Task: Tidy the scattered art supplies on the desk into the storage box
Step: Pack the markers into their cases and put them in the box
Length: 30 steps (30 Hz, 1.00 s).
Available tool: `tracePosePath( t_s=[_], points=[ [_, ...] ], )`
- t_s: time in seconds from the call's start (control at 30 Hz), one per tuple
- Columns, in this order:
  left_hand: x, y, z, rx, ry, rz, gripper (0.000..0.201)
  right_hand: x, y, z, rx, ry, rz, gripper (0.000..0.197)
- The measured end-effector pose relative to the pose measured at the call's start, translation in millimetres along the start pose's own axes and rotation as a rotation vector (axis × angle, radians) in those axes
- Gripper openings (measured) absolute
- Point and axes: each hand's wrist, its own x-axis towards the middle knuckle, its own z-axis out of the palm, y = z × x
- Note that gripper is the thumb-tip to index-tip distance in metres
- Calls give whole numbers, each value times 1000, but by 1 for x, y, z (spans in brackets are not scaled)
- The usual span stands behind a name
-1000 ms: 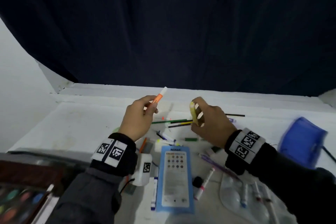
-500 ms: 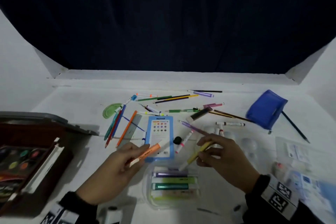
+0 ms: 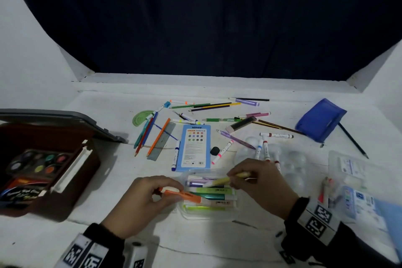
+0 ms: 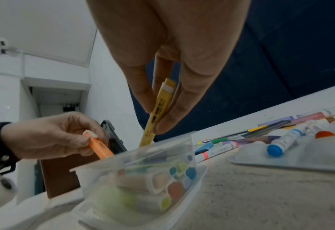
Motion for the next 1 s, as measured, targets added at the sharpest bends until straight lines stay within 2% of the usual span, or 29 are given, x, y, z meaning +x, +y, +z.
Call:
tracePosePath(
  t_s=[0.13, 0.23, 0.43, 0.77, 1.0],
  points=[
    [10, -3, 11, -43, 25, 26, 18, 5, -4, 8, -185, -58, -160, 13],
    [20, -9, 19, 62, -3, 62, 20, 11, -7, 14, -284, -129, -216, 12],
    [35, -8, 31, 376, -64, 172, 21, 19, -11, 23, -452, -251, -187, 18],
    [43, 3, 41, 500, -64, 142, 21, 23, -19, 31, -559, -316, -119, 24],
    [41, 9, 42, 504, -13, 107, 33, 23, -16, 30, -570, -348, -114, 25]
  ],
)
